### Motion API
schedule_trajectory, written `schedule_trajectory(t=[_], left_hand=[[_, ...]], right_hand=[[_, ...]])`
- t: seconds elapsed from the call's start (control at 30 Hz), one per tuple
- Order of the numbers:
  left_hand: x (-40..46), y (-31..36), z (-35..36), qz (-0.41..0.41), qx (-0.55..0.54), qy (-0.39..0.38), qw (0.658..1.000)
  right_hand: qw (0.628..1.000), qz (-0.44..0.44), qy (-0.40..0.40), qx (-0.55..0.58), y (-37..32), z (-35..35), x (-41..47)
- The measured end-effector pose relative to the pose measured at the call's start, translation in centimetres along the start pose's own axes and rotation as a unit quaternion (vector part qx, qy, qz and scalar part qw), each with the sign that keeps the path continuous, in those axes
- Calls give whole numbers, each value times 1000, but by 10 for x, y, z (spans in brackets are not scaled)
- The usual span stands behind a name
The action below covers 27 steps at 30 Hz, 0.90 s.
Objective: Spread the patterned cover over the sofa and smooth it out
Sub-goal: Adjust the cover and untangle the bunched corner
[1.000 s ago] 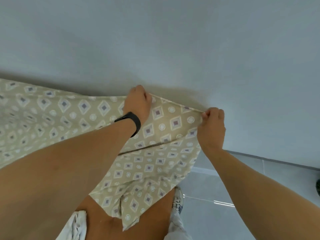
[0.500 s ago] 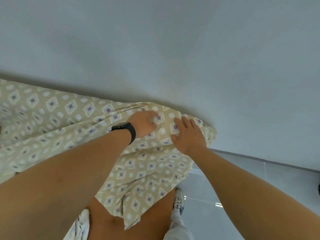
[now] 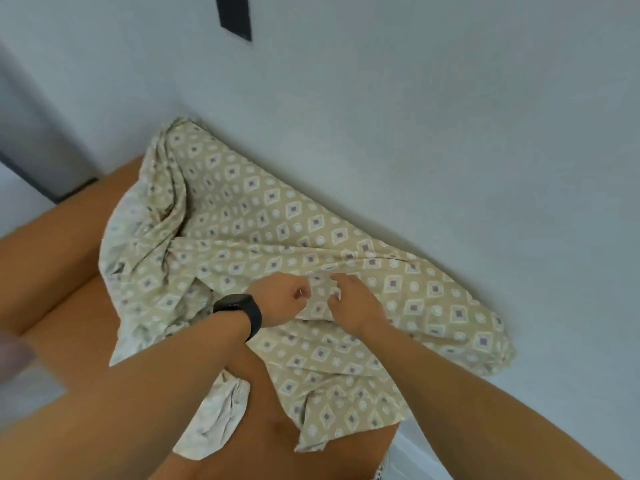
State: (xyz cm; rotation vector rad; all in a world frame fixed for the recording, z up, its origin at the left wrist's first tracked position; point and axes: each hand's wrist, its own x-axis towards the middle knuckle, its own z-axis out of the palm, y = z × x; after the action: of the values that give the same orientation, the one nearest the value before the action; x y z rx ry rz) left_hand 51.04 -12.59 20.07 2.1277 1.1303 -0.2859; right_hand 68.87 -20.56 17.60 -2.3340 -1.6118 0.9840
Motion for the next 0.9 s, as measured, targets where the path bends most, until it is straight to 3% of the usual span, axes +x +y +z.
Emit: schedule_trajectory(t=[0.17, 0.37, 0.53, 0.73, 0.9], left_hand=[[-60, -100, -38, -10, -30, 38, 999], [-120, -131, -64, 41, -81, 49, 995], [-152, -122, -58, 70, -83, 25, 994], [-178, -97, -34, 91, -60, -6, 994], [-215, -77, -8, 96, -22, -12, 995]], right_hand=[[998, -22, 45, 29, -120, 33, -29], [996, 8, 76, 46, -185, 57, -96], [995, 29, 80, 57, -198, 67, -140], [979, 32, 150, 134, -196, 67, -192], [976, 29, 145, 158, -179, 83, -224]])
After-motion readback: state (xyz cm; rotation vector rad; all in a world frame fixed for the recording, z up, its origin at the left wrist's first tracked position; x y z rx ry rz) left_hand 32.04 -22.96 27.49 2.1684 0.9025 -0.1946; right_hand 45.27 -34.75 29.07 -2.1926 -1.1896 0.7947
